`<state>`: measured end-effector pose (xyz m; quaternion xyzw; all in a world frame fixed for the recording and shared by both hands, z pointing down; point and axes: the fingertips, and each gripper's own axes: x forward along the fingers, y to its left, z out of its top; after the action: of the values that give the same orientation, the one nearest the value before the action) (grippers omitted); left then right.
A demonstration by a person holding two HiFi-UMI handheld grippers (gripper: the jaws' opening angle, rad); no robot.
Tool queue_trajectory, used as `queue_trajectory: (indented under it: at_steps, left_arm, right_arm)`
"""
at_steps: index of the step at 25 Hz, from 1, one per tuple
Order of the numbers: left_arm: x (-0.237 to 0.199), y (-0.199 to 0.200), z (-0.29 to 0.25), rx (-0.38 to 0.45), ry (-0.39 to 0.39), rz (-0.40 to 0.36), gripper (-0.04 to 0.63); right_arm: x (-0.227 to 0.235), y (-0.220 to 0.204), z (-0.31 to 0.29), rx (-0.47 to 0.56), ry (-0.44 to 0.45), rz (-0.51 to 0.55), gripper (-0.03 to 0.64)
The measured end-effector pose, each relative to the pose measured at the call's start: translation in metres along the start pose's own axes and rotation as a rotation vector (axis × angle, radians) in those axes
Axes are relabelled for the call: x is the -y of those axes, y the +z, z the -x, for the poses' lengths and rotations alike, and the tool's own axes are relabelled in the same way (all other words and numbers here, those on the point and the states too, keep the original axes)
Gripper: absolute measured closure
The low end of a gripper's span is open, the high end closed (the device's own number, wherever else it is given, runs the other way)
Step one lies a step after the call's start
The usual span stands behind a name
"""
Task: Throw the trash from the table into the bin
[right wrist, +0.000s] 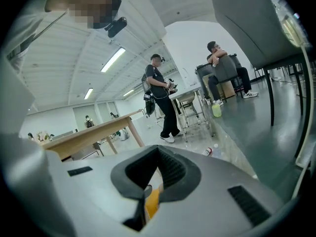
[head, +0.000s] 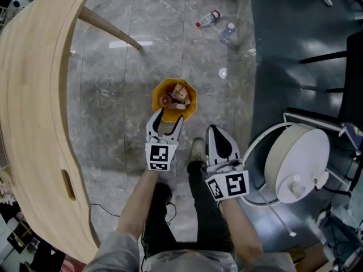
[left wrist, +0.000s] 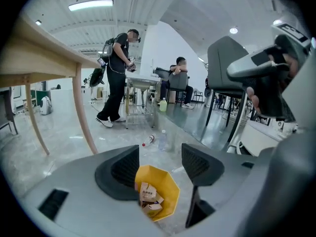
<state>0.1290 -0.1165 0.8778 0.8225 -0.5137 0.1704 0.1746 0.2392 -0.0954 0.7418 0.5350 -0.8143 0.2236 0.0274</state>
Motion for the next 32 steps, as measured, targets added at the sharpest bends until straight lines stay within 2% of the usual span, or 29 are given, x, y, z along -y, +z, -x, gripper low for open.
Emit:
queue_trajectory:
  at_steps: [3, 5, 8, 17, 25, 32]
  left_arm:
    - [0.008, 0.039, 0.026, 0.023, -0.006, -0.005, 0.351]
    - [0.015, 0.069, 0.044, 0.047, -0.014, -0.01, 0.408]
    - [0.029, 0.117, 0.075, 0.08, -0.03, -0.007, 0.458]
    - [0.064, 0.261, 0.146, 0.193, -0.003, -0.038, 0.587]
    - [0.081, 0.333, 0.198, 0.269, -0.004, -0.035, 0.589]
    - [0.079, 0.38, 0.233, 0.335, -0.059, -0.102, 0.589]
  right_arm:
    - [-0.012, 0.02, 0.009, 0.003, 0.006, -0.001, 0.614]
    - [-0.02, 0.035, 0.015, 0.009, 0.01, -0.001, 0.614]
    - [-0.035, 0.06, 0.028, 0.007, 0.023, 0.013, 0.614]
    - [-0.068, 0.173, 0.05, 0.085, 0.101, 0.046, 0.614]
    - [-0.103, 0.232, 0.072, 0.129, 0.165, 0.067, 0.614]
    - [-0.137, 0.262, 0.085, 0.166, 0.168, 0.103, 0.614]
